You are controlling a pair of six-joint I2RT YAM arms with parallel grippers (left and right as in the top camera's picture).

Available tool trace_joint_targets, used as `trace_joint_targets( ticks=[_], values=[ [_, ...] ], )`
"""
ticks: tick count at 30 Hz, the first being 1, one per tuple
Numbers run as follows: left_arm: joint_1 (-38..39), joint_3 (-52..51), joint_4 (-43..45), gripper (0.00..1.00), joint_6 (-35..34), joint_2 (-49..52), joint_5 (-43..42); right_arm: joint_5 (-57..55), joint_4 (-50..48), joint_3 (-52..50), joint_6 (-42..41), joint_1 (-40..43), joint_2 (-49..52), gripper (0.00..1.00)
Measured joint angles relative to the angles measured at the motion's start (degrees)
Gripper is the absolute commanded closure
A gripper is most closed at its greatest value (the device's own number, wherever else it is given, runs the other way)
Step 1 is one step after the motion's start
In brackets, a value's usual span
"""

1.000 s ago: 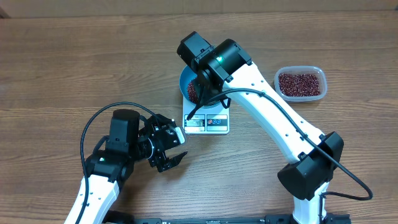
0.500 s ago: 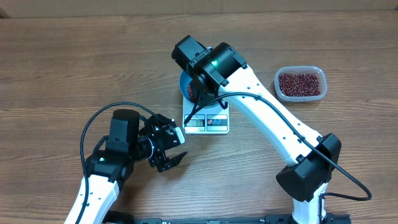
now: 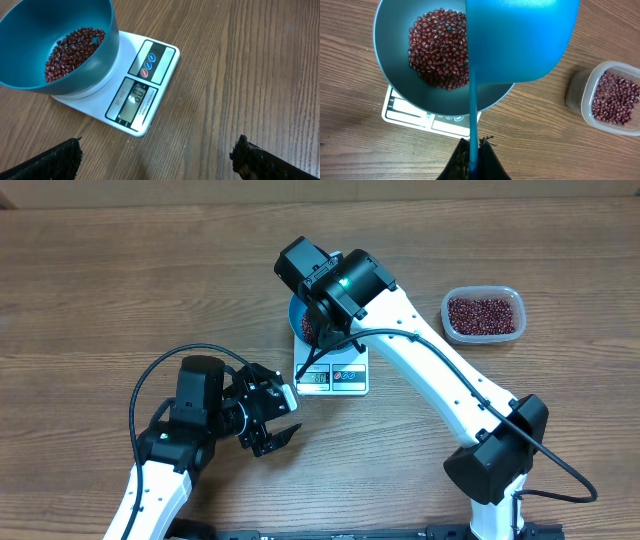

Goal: Scoop item into bowl and weigh 150g on scale
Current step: 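Tilt the scoop with the right gripper to pour beans into the bowl, then move the empty scoop back right toward the bean tub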

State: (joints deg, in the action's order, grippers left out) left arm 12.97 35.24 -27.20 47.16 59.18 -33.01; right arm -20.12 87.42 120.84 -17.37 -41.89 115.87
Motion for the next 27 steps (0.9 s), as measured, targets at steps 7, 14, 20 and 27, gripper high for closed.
trace_joint_targets(
  ticks=[7,14,20,27],
  values=[
    [0.00,0.00,0.00,0.00,0.00,0.00,0.00,4.17,-0.04,0.00,-0.79,1.07,-0.11,0.96],
    [0.00,0.00,0.00,0.01,0.00,0.00,0.00,13.57,-0.48,0.00,-2.40,8.48,-3.19,0.96],
    [0.00,0.00,0.02,0.00,0.00,0.00,0.02,14.95,0.96,0.39,-4.04,19.37,-6.56,0.96],
    [0.00,0.00,0.02,0.01,0.00,0.00,0.02,6.14,4.15,0.57,-4.76,25.24,-6.75,0.96]
  ],
)
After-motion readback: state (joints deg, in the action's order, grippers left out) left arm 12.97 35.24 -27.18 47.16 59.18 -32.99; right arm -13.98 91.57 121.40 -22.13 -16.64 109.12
